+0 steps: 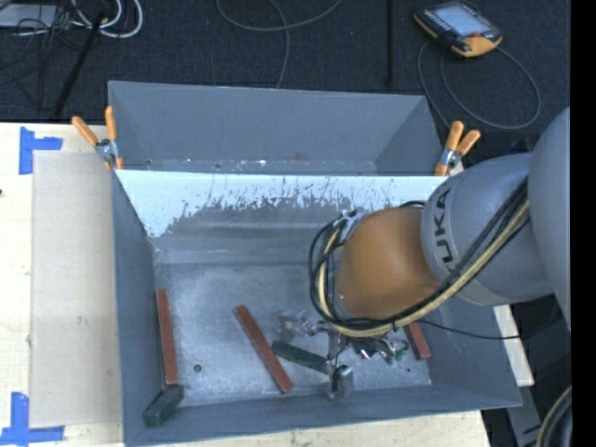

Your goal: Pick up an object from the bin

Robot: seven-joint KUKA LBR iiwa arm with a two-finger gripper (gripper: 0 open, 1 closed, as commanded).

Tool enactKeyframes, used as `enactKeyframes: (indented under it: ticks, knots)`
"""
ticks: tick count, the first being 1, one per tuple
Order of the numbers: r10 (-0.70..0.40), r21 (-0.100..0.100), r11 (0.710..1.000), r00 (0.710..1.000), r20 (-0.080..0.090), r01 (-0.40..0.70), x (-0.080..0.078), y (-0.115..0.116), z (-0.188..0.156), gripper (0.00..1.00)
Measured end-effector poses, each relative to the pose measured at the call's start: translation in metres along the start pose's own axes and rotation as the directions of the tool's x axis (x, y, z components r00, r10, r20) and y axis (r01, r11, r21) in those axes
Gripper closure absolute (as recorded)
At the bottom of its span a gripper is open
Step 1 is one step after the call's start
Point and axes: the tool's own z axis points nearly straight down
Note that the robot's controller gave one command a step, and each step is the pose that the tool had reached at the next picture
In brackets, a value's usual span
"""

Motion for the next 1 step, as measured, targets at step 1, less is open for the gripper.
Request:
enactKeyframes:
  ticks: [1]
  knots:
    - [0.189,0.000,0.982,0.982,0.000,-0.189,-0.0261,0.0062,0.0071,1.00]
